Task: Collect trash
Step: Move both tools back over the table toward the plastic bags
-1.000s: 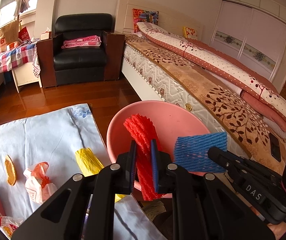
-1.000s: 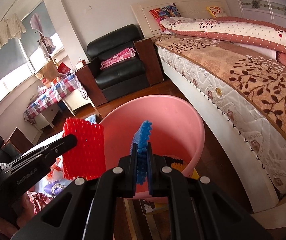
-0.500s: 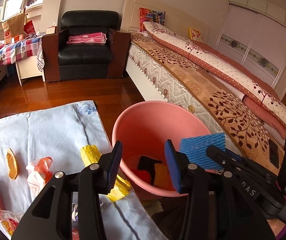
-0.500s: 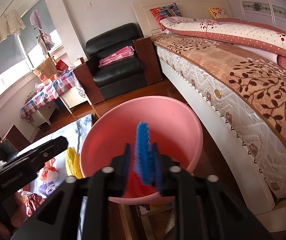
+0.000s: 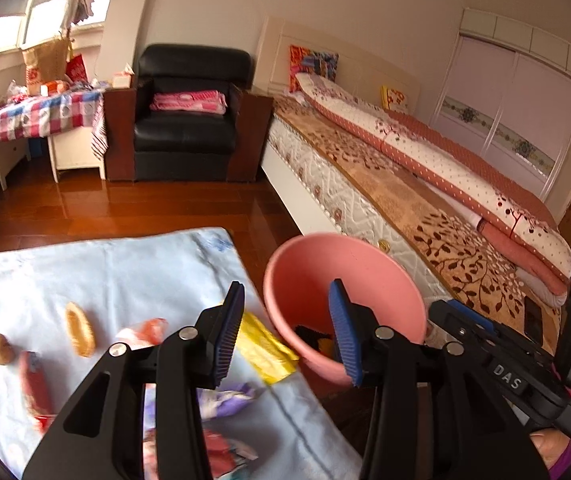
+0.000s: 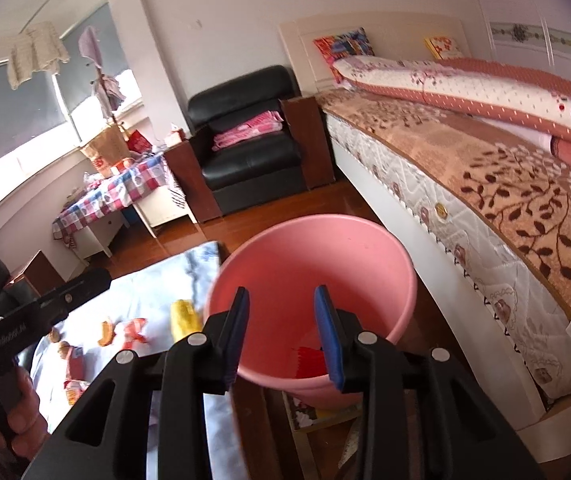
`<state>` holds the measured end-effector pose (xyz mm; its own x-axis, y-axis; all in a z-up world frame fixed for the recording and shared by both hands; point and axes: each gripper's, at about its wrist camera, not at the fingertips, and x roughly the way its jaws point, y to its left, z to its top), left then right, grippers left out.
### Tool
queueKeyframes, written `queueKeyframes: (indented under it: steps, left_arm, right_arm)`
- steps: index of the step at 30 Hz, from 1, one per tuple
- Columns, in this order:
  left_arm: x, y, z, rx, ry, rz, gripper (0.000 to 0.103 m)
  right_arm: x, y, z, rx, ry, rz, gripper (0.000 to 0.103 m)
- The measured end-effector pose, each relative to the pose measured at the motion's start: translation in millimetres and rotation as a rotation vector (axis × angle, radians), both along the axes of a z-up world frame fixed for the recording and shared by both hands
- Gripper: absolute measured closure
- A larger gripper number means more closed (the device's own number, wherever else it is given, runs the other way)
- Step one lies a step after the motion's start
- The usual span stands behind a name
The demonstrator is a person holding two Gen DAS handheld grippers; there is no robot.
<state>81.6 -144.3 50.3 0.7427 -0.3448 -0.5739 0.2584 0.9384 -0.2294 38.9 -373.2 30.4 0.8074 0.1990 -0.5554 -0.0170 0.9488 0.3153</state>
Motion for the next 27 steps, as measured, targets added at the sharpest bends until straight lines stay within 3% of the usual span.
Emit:
queueKeyframes:
  steps: [9, 16, 22, 27]
  left_arm:
    - [-41, 63, 29, 0.024, -0.07, 0.083, 0.059]
    - [-61, 104, 31, 0.042, -0.086, 0.166, 0.059]
    - [-56, 123, 7, 0.048, -0.016, 0.201, 0.059]
    - [-38, 114, -26, 0.05, 0.083, 0.184, 0.059]
  right_arm:
    - [-37, 45, 25, -0.024, -0.049, 0.081, 0.065]
    - [-45, 75, 24, -0.039, -0.04, 0.176, 0.065]
    - [-40, 83, 10, -0.047, -0.006, 0.195, 0.065]
    - [-30, 84, -4, -0.027, 0.027, 0.207, 0.065]
